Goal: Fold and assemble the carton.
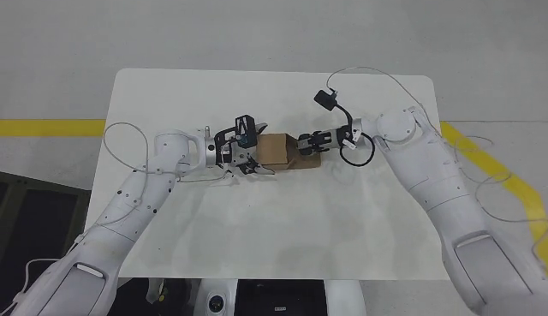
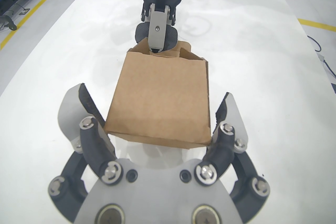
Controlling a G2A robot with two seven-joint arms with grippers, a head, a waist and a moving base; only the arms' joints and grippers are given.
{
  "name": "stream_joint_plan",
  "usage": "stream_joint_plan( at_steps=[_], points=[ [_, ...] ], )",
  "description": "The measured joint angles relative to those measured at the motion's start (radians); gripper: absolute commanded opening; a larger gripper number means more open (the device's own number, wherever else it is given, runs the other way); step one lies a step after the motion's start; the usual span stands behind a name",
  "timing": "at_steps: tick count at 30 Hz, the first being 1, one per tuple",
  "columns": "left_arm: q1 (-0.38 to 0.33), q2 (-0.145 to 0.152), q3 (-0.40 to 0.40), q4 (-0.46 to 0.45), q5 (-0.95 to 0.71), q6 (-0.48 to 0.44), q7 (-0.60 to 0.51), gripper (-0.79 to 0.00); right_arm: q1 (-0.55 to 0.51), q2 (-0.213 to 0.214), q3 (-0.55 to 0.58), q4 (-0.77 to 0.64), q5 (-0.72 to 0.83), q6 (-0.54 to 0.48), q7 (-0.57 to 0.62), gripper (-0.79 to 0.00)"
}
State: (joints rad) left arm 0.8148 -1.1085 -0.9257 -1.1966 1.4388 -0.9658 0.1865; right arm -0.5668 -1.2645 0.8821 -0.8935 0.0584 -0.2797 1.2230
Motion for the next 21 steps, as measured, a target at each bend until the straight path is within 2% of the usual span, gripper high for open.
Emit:
stream_joint_plan(
  at_steps=[8,21],
  points=[
    [0.002,0.0,-0.002,-0.004,0.003,0.002,0.001,0.0,0.005,-0.016,-0.032,0.002,0.046,-0.009,0.046,-0.785],
    [0.006,0.001,-0.005,-0.008,0.005,0.0,-0.001,0.0,0.03,-0.052,-0.088,0.064,0.095,-0.041,0.044,-0.785]
  ],
)
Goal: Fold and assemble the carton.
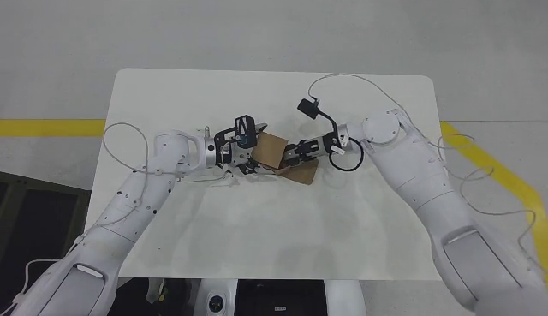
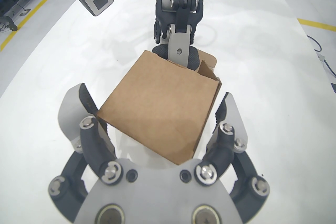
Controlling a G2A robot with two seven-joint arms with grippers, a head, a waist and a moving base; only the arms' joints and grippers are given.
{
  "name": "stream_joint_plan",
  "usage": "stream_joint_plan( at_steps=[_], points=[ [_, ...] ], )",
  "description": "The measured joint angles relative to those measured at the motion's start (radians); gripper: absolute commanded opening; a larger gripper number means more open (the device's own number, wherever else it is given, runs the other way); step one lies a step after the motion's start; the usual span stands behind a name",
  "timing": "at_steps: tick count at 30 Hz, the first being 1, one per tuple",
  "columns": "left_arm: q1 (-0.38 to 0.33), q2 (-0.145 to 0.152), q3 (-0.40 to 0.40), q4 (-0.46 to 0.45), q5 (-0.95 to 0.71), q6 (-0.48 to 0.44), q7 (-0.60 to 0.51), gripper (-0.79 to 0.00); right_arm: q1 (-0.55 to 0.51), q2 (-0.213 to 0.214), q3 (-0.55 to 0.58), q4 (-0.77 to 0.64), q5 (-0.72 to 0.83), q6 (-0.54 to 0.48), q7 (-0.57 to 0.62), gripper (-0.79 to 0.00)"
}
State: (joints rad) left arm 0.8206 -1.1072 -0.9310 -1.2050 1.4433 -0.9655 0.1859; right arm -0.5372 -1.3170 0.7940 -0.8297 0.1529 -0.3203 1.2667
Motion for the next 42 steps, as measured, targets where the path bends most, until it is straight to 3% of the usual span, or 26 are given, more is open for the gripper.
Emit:
stream_joint_plan(
  at_steps=[22,31,42],
  points=[
    [0.003,0.0,0.001,-0.005,-0.001,-0.006,-0.007,0.0,0.04,-0.036,-0.02,0.114,0.06,-0.061,0.005,-0.785],
    [0.002,-0.001,-0.002,-0.005,-0.006,-0.004,-0.009,0.0,0.016,0.026,0.08,0.07,0.001,-0.04,-0.019,-0.785],
    [0.004,-0.002,-0.004,-0.008,-0.02,0.0,-0.025,0.0,-0.199,0.141,0.272,-0.269,-0.147,0.15,-0.053,-0.785]
  ],
)
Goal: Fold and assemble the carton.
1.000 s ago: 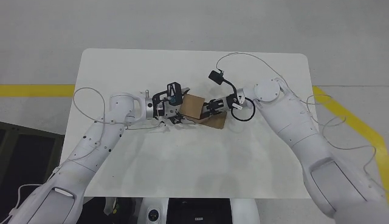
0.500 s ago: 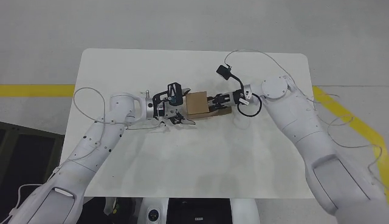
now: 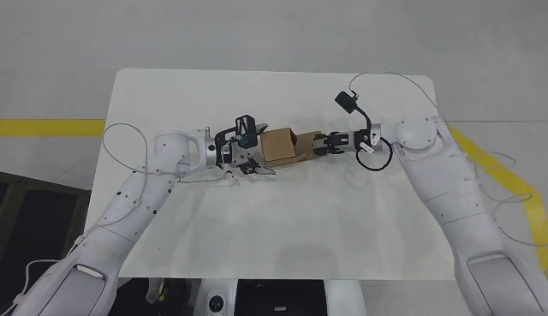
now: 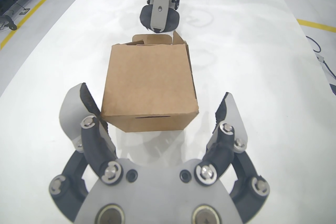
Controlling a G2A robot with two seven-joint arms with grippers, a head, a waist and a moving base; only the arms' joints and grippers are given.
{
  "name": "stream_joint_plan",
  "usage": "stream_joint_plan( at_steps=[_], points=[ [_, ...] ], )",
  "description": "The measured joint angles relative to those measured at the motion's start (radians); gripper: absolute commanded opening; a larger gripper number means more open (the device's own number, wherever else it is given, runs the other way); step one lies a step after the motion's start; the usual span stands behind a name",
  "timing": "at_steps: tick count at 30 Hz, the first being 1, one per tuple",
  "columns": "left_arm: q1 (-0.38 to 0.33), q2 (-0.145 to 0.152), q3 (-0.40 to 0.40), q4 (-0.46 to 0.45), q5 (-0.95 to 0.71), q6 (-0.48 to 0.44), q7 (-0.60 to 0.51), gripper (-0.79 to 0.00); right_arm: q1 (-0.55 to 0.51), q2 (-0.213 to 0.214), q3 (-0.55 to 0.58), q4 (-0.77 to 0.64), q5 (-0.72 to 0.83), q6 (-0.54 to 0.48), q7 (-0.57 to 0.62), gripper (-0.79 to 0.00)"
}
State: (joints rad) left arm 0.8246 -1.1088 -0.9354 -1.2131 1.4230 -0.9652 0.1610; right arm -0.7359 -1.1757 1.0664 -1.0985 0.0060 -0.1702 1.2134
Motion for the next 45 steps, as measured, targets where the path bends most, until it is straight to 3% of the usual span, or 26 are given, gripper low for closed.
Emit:
stream_joint_plan(
  at_steps=[5,10,32,45],
  points=[
    [0.001,0.0,-0.001,-0.001,-0.002,-0.001,-0.004,0.0,-0.097,0.022,0.039,-0.151,-0.012,0.072,0.001,-0.785],
    [0.002,0.0,-0.002,-0.001,-0.005,0.0,-0.004,0.0,-0.124,0.021,0.022,-0.191,0.002,0.088,-0.021,-0.785],
    [0.003,0.001,0.002,-0.001,0.016,-0.019,0.006,0.0,0.1,-0.053,-0.165,0.092,0.052,-0.059,-0.042,-0.785],
    [0.002,0.002,0.004,0.001,0.025,-0.026,0.01,0.0,0.157,-0.08,-0.214,0.176,0.063,-0.124,-0.022,-0.785]
  ],
)
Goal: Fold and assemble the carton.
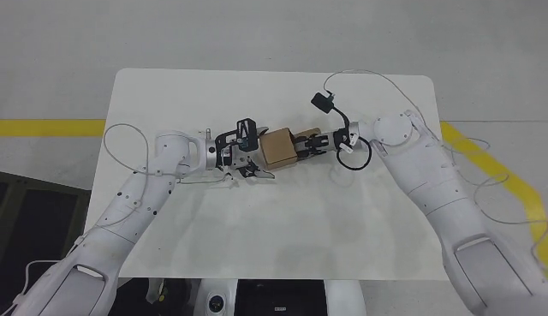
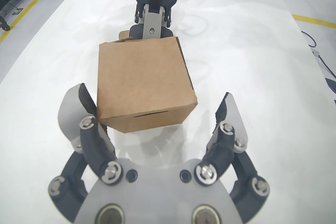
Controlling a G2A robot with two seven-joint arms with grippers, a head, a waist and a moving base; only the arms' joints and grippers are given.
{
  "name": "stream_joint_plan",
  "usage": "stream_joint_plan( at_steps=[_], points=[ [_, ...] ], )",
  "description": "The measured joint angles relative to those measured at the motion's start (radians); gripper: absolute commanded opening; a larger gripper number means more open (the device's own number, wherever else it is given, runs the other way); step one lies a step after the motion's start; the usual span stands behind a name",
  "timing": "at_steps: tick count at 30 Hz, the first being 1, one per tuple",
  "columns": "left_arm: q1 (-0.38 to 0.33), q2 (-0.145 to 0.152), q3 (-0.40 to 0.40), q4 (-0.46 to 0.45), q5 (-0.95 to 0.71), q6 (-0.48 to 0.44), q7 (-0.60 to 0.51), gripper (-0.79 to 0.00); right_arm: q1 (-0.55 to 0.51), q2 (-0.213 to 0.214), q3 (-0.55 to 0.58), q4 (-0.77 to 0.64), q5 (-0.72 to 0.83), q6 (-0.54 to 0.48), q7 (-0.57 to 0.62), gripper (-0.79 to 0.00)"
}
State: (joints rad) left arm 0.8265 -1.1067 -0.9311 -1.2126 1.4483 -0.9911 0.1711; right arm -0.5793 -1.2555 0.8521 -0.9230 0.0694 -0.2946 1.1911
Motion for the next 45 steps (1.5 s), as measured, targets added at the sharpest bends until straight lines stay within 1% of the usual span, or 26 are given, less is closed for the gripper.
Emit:
stream_joint_plan(
  at_steps=[5,20,34,37,40,45],
  points=[
    [0.0,0.001,0.0,-0.001,0.004,-0.001,0.001,0.0,0.029,-0.016,-0.031,0.034,0.007,-0.018,0.023,-0.785],
    [0.0,0.002,0.001,-0.003,0.01,-0.008,0.003,0.0,0.069,-0.071,-0.106,0.127,0.06,-0.066,0.028,-0.785],
    [0.002,0.002,0.003,-0.007,0.01,-0.008,0.001,0.0,0.078,-0.096,-0.125,0.171,0.078,-0.092,0.022,-0.785],
    [0.002,0.002,0.003,-0.007,0.011,-0.007,0.002,0.0,0.079,-0.095,-0.119,0.177,0.08,-0.093,0.028,-0.785],
    [0.002,0.003,0.003,-0.008,0.012,-0.006,0.001,0.0,0.08,-0.083,-0.098,0.175,0.069,-0.083,0.03,-0.785],
    [0.001,0.003,0.002,-0.01,0.013,-0.006,0.002,0.0,0.056,-0.042,-0.032,0.129,0.037,-0.044,0.033,-0.785]
  ],
)
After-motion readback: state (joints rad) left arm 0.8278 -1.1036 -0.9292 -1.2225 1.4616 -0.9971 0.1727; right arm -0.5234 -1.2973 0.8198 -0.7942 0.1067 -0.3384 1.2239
